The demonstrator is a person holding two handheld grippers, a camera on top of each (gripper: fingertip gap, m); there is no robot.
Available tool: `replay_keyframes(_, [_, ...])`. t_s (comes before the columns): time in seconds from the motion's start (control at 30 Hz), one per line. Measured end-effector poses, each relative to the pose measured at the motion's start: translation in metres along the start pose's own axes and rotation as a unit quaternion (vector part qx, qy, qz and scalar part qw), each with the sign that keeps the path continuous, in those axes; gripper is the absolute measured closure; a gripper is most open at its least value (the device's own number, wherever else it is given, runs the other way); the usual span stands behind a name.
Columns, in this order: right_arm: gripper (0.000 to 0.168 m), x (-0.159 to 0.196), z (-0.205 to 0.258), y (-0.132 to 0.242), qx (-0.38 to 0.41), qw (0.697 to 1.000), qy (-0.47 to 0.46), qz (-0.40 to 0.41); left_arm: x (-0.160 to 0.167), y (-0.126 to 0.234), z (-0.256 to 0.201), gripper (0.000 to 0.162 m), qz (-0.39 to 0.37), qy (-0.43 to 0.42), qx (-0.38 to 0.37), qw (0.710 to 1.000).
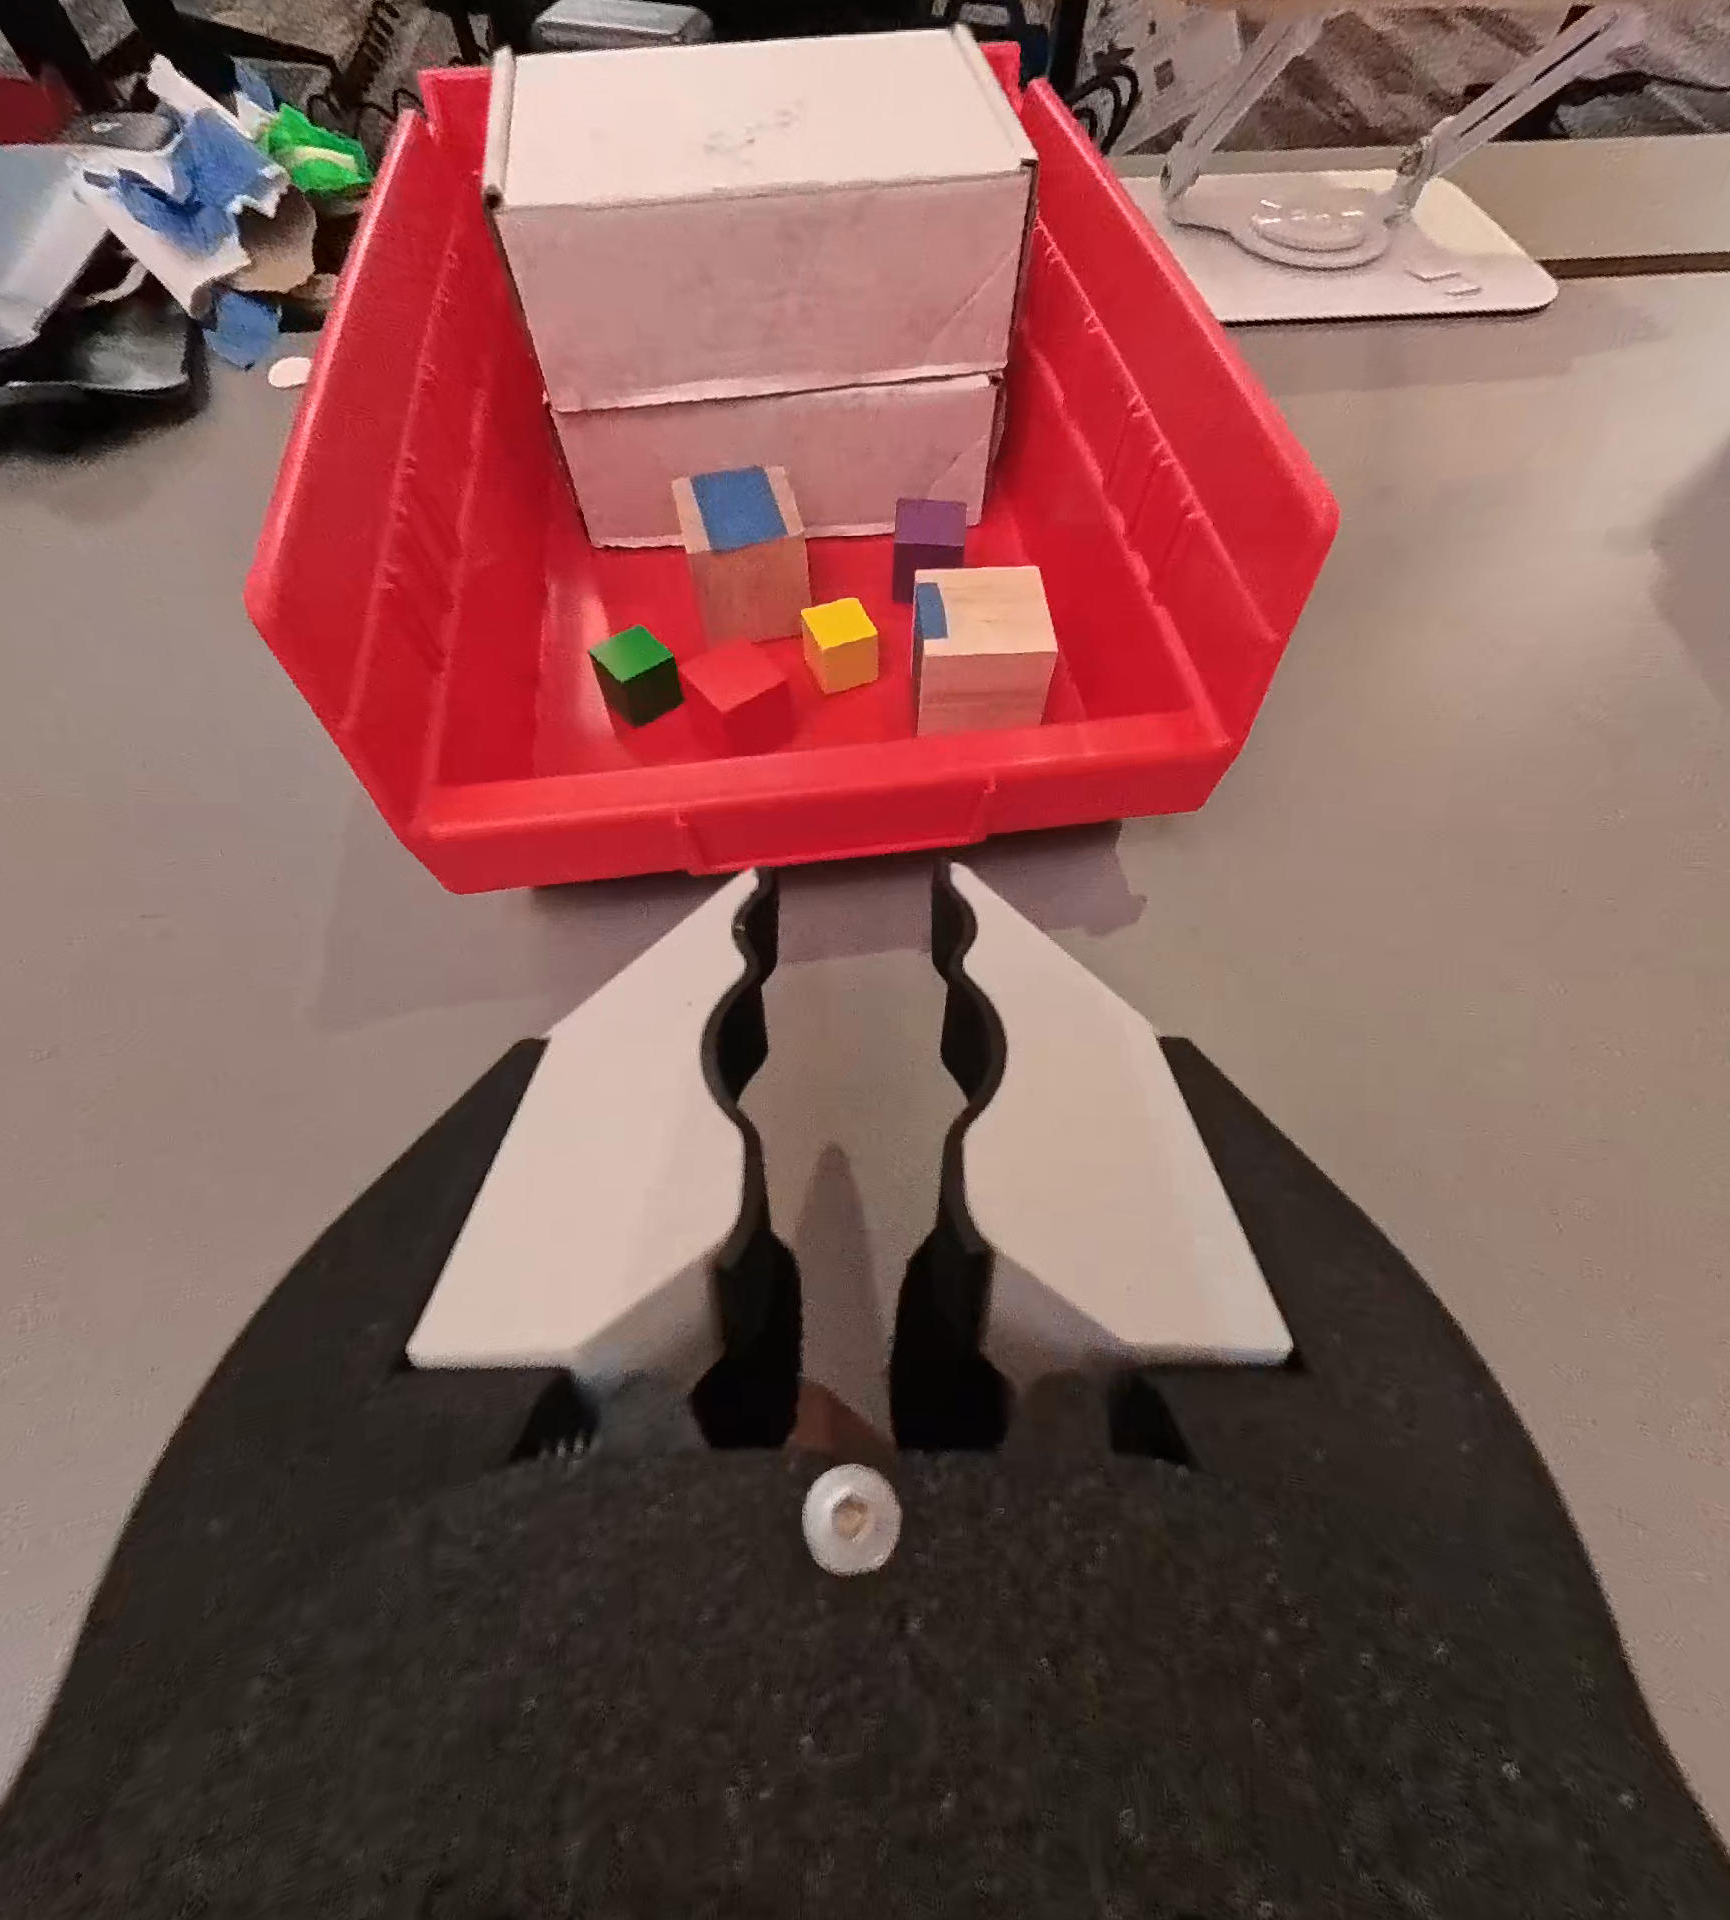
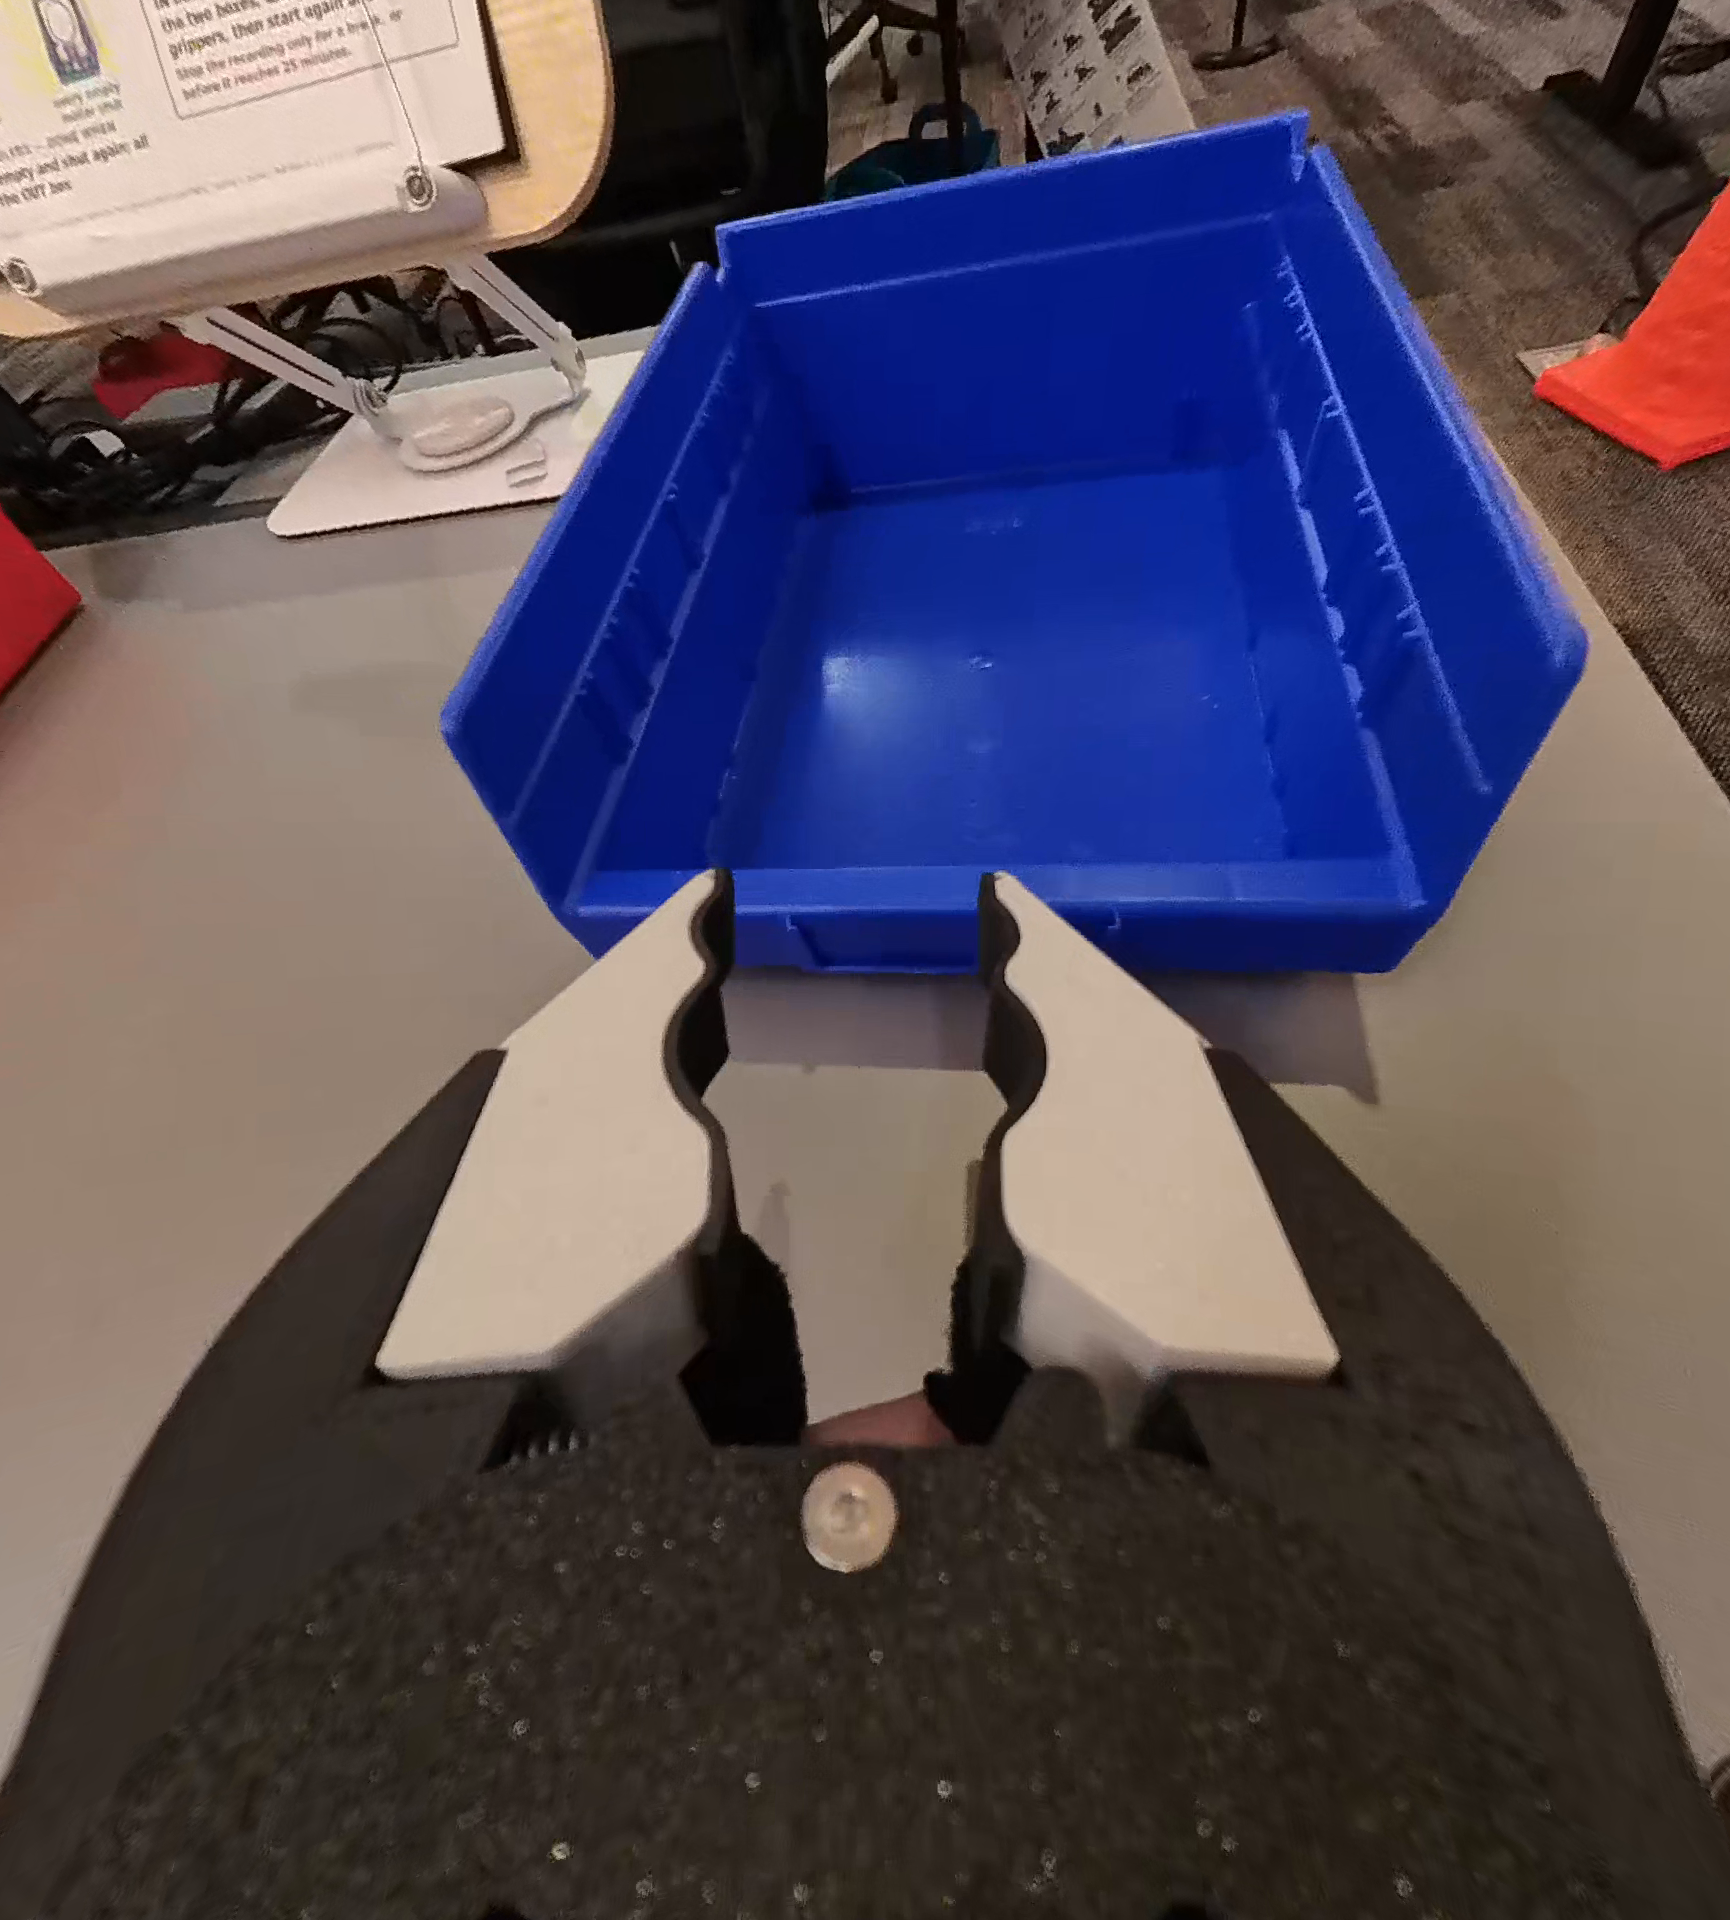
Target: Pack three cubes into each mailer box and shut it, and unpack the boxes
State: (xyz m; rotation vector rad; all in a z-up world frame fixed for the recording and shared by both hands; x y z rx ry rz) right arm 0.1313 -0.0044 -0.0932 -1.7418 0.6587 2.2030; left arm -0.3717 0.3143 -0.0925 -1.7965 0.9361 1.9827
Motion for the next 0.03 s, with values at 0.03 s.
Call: replay_keyframes(0.03, [0.122, 0.0002, 0.0005, 0.001, -0.001, 1.0, 0.003, 0.0, -0.0004, 0.0001, 0.0005, 0.136, -0.001, 0.0, -0.002, 1.0])
Point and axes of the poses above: each gripper's, where its closed fingertips meet, y back along the fingers, x out of its underside, z = x × y across the jaws, the point moved 10 cm from there along y, back along the fingers, and after that the axes turned 13 degrees about -z, right-handed, at the moved point
